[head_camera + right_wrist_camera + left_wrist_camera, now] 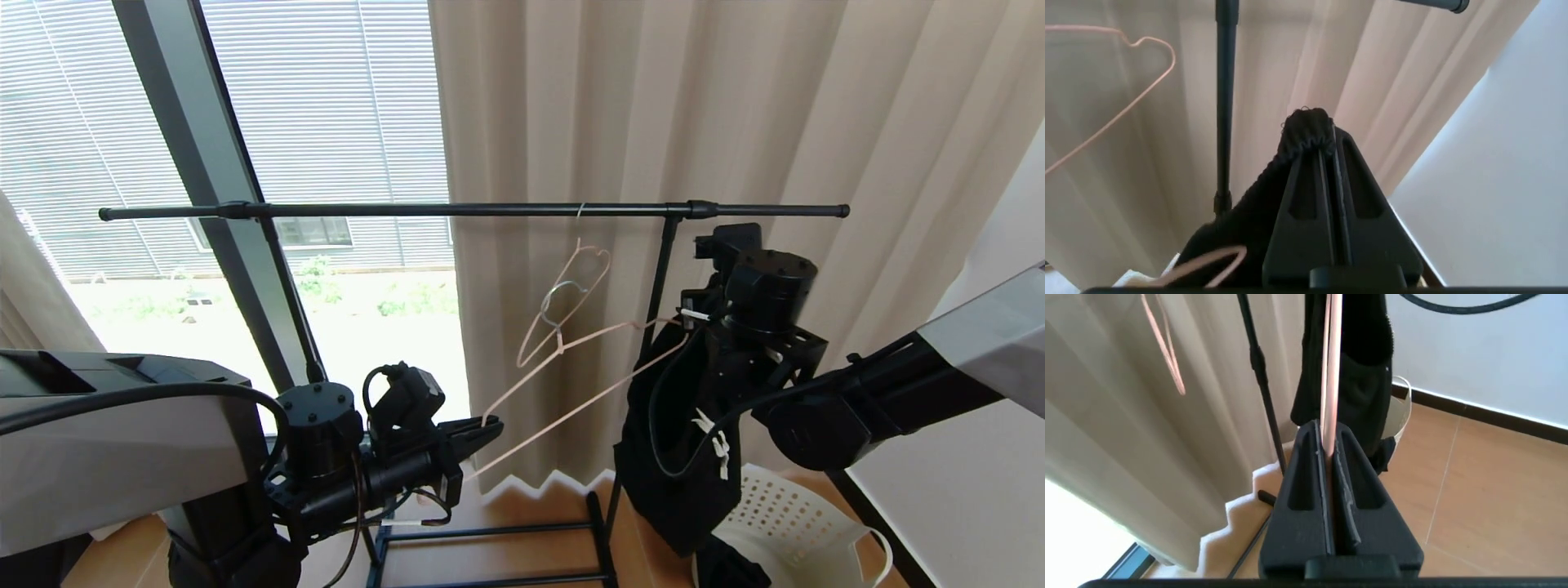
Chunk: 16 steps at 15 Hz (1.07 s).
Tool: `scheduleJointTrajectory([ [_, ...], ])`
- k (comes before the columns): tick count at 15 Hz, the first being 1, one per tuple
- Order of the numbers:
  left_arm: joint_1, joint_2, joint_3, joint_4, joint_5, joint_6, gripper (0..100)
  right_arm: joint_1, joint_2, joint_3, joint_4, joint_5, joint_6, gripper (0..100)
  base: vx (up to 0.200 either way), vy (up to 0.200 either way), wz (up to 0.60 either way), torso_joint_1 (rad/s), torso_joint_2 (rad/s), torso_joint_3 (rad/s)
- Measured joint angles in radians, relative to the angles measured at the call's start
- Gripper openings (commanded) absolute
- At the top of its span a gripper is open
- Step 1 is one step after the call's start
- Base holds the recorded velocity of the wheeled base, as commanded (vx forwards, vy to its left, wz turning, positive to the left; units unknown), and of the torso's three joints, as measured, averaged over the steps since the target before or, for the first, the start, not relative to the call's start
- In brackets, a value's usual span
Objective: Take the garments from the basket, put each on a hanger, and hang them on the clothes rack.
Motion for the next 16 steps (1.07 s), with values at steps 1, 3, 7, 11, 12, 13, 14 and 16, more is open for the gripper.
scheduleJointTrajectory([
  [1, -0.008, 0.006, -0.012, 0.000, 0.026, -0.014, 0, 0.011, -0.001, 0.007, -0.001, -0.009, 0.000, 0, 0.000, 0.000, 0.00, 0.000, 0.00, 0.000],
  [3, -0.018, 0.013, -0.023, 0.000, 0.040, -0.027, 0, 0.029, -0.004, 0.016, -0.006, -0.022, 0.000, 0, 0.000, 0.000, 0.00, 0.000, 0.00, 0.000],
  [7, -0.025, 0.019, -0.016, 0.000, 0.038, -0.028, 0, 0.057, -0.003, 0.018, -0.022, -0.040, 0.000, 0, 0.000, 0.000, 0.00, 0.000, 0.00, 0.000],
  [11, -0.029, 0.023, 0.008, 0.000, 0.018, -0.023, 0, 0.050, 0.002, -0.007, -0.022, -0.040, 0.001, 0, 0.000, 0.000, 0.00, 0.000, 0.00, 0.000],
  [12, -0.029, 0.023, 0.014, 0.000, 0.003, -0.023, 0, 0.049, 0.004, -0.009, -0.023, -0.040, 0.001, 0, 0.000, 0.000, 0.00, 0.000, 0.00, 0.000],
  [13, -0.031, 0.023, 0.017, 0.000, -0.009, -0.024, 0, 0.050, 0.007, -0.010, -0.022, -0.040, 0.002, 0, 0.000, 0.000, 0.00, 0.000, 0.00, 0.000],
  [14, -0.034, 0.023, 0.018, 0.000, -0.011, -0.027, 0, 0.051, 0.010, -0.010, -0.023, -0.040, 0.002, 0, 0.000, 0.000, 0.00, 0.000, 0.00, 0.000],
  [16, -0.043, 0.023, 0.014, 0.000, -0.011, -0.052, 0, 0.058, 0.013, -0.006, -0.028, -0.040, 0.003, 0, 0.000, 0.000, 0.00, 0.000, 0.00, 0.000],
])
